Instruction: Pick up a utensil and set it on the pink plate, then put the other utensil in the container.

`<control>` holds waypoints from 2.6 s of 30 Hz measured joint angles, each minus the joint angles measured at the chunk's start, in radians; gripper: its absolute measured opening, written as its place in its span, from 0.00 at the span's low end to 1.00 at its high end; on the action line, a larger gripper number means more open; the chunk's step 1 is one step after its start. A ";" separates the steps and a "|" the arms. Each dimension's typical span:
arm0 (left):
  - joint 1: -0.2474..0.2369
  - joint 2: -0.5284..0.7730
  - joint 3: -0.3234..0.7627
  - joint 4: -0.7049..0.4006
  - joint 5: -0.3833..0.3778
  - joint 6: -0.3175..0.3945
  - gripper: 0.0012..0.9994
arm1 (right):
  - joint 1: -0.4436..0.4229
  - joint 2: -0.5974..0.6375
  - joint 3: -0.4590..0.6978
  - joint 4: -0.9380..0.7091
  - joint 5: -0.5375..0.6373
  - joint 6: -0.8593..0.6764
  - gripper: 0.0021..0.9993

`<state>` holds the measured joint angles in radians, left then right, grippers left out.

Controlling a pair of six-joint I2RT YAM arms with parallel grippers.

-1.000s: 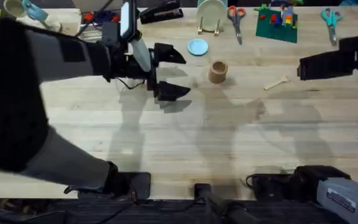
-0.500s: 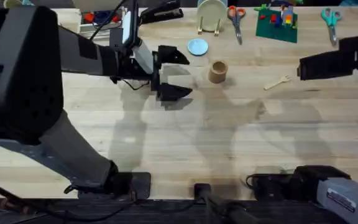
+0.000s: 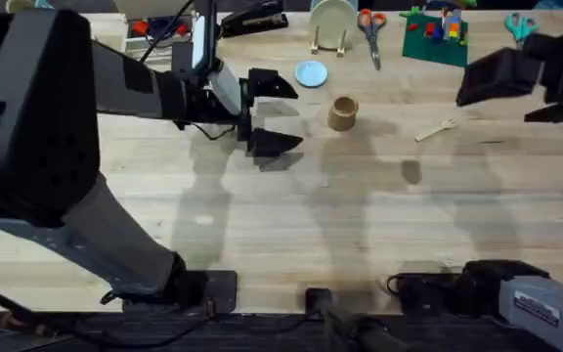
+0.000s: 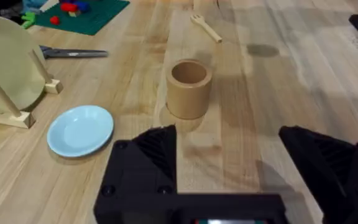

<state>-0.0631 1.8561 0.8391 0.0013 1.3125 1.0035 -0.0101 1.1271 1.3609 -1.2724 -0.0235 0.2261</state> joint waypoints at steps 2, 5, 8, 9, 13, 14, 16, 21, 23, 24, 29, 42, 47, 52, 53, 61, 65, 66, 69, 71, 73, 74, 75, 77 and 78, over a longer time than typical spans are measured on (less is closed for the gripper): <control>0.000 0.000 0.000 0.000 0.000 -0.009 0.99 | 0.000 0.022 0.000 0.008 0.000 0.053 1.00; 0.000 0.000 0.000 0.000 0.000 -0.015 0.99 | 0.000 0.054 0.000 0.005 0.000 0.118 1.00; 0.000 0.000 0.000 0.000 0.000 -0.016 1.00 | 0.000 0.086 0.000 0.000 0.015 0.211 1.00; 0.000 0.000 0.000 0.000 0.000 -0.016 1.00 | 0.000 0.095 0.000 -0.004 0.027 0.248 1.00; 0.000 0.000 0.000 0.008 0.000 -0.017 0.99 | -0.001 0.136 0.000 -0.010 0.084 0.404 1.00; 0.000 0.000 0.000 0.008 0.000 -0.017 1.00 | -0.002 0.146 0.000 -0.010 0.098 0.437 1.00; 0.000 0.000 0.000 0.010 0.000 -0.017 1.00 | -0.002 0.165 0.000 -0.010 0.125 0.491 1.00; 0.000 0.000 0.000 0.010 0.000 -0.017 1.00 | -0.002 0.216 0.000 -0.009 0.203 0.613 1.00; 0.000 0.000 0.000 0.010 0.000 -0.017 1.00 | -0.002 0.236 0.000 -0.008 0.227 0.660 1.00; 0.000 0.000 0.000 0.010 0.000 -0.017 1.00 | -0.002 0.247 0.000 -0.008 0.240 0.683 1.00; 0.000 0.000 0.000 0.010 0.000 -0.017 0.99 | -0.005 0.303 0.000 0.007 0.278 0.759 1.00; 0.000 0.000 0.000 0.010 0.000 -0.018 0.99 | -0.065 0.481 0.000 0.032 0.297 0.879 1.00; 0.000 0.000 0.000 0.010 0.000 -0.020 1.00 | -0.069 0.557 0.000 0.111 0.297 0.901 1.00; 0.000 0.000 0.000 0.010 0.000 -0.020 1.00 | -0.069 0.597 -0.010 0.199 0.292 0.916 1.00; 0.000 0.000 0.000 0.010 0.000 -0.020 1.00 | -0.069 0.602 -0.019 0.222 0.291 0.919 1.00; 0.000 0.000 0.000 0.010 0.000 -0.023 1.00 | -0.069 0.646 -0.079 0.322 0.288 0.939 1.00; 0.000 0.000 0.000 0.010 0.000 -0.023 1.00 | -0.069 0.665 -0.095 0.365 0.288 0.947 1.00; 0.000 0.000 0.000 0.010 0.000 -0.023 1.00 | -0.069 0.669 -0.099 0.377 0.288 0.949 1.00; 0.000 0.000 0.000 0.010 0.000 -0.023 1.00 | -0.069 0.686 -0.112 0.415 0.286 0.951 1.00; 0.000 0.000 0.000 0.010 0.000 -0.023 1.00 | -0.069 0.704 -0.115 0.433 0.285 0.953 1.00; 0.000 0.000 0.000 0.010 0.000 -0.023 1.00 | -0.069 0.712 -0.114 0.446 0.285 0.956 1.00; 0.000 0.000 0.000 0.010 0.000 -0.023 0.99 | -0.069 0.712 -0.114 0.448 0.284 0.956 1.00; 0.000 0.000 0.000 0.010 0.000 -0.023 1.00 | -0.069 0.714 -0.114 0.450 0.281 0.956 1.00; 0.000 0.000 0.000 0.010 0.000 -0.023 1.00 | -0.069 0.716 -0.114 0.452 0.273 0.957 1.00; 0.000 0.000 0.000 0.010 0.000 -0.023 1.00 | -0.070 0.717 -0.114 0.452 0.270 0.957 1.00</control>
<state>-0.0631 1.8561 0.8391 0.0116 1.3125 0.9802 -0.0799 1.8442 1.2469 -0.8204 0.2467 1.1828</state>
